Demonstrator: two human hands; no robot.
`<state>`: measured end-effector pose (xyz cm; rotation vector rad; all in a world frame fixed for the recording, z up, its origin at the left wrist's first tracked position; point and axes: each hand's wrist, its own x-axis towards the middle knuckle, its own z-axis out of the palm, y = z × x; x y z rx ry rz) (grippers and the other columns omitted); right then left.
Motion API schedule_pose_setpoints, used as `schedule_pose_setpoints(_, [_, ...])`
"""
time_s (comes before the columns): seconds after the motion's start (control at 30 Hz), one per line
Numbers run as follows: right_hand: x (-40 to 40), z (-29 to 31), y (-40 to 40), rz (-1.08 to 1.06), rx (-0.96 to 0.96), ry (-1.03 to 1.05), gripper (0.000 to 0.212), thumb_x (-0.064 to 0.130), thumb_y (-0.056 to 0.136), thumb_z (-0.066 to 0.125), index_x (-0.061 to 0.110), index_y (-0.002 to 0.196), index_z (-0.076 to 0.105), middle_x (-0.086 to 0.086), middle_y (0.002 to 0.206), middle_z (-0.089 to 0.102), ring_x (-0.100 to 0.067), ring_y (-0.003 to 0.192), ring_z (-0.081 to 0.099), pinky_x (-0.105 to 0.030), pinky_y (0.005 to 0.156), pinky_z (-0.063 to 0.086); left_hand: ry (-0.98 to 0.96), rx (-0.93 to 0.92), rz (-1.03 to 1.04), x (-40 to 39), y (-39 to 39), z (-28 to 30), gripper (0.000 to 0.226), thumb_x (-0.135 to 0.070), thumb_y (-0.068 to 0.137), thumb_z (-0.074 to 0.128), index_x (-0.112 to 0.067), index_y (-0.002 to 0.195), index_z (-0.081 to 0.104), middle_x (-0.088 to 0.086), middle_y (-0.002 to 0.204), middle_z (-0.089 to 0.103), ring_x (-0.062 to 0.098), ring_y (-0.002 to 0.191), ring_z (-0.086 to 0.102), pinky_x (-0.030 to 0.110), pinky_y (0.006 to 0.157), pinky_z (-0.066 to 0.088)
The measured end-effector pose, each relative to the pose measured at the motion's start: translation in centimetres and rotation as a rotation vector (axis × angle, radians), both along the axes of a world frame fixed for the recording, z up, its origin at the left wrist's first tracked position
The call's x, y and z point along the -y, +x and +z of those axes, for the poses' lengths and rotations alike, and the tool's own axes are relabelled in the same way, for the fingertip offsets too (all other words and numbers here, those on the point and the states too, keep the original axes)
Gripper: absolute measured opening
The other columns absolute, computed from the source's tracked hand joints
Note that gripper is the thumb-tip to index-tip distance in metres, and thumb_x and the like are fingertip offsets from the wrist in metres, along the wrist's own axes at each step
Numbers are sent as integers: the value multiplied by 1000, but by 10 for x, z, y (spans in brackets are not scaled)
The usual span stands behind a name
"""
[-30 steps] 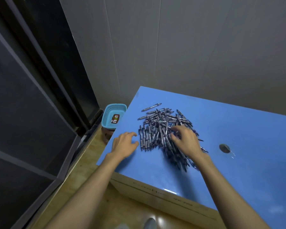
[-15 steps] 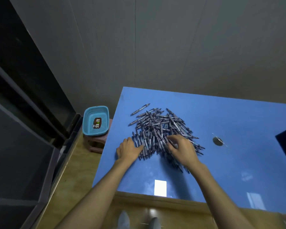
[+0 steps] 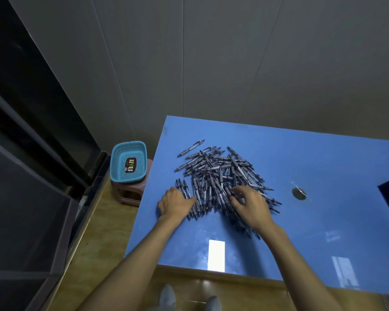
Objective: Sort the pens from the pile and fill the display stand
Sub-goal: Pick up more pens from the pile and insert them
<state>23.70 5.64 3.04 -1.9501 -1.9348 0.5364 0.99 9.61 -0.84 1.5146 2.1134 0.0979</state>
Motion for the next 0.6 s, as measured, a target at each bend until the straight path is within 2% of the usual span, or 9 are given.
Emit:
schedule_pose_setpoints(0.13, [-3, 0, 3, 7, -4, -12, 28, 29, 93, 61, 24, 120, 68, 3, 109, 69, -17, 95, 64, -35, 77, 53, -14, -10, -4, -1, 7, 0, 81, -63, 82, 66, -2, 133, 49, 14, 132, 57, 34, 120, 57, 44, 99, 49])
schedule_pose_setpoints(0.27, [-5, 1, 8, 2, 2, -12, 28, 26, 93, 61, 23, 119, 69, 5, 109, 69, -15, 96, 64, -28, 72, 45, -11, -13, 2, -2, 10, -2, 87, -71, 79, 66, -3, 130, 49, 15, 129, 57, 33, 118, 58, 44, 97, 50])
schedule_pose_setpoints(0.43, [-6, -1, 15, 6, -9, -20, 28, 30, 93, 60, 23, 118, 68, 4, 115, 69, -17, 99, 66, -39, 83, 55, -51, -36, 7, -5, 14, 1, 95, -73, 75, 69, -2, 134, 45, 14, 131, 55, 32, 121, 56, 42, 99, 49])
schedule_pose_setpoints(0.53, [-5, -2, 17, 19, -7, -20, 28, 30, 92, 60, 23, 119, 67, 3, 115, 69, -19, 100, 65, -40, 84, 54, -75, -65, 9, -6, 15, 4, 99, -73, 72, 72, -2, 134, 44, 14, 129, 55, 31, 119, 57, 40, 98, 48])
schedule_pose_setpoints(0.6, [-4, -2, 18, 21, -9, -17, 28, 29, 92, 60, 23, 118, 67, 3, 114, 69, -18, 100, 65, -39, 83, 54, -75, -81, 14, -6, 11, 5, 92, -67, 74, 74, -2, 132, 44, 14, 127, 55, 31, 118, 58, 39, 95, 49])
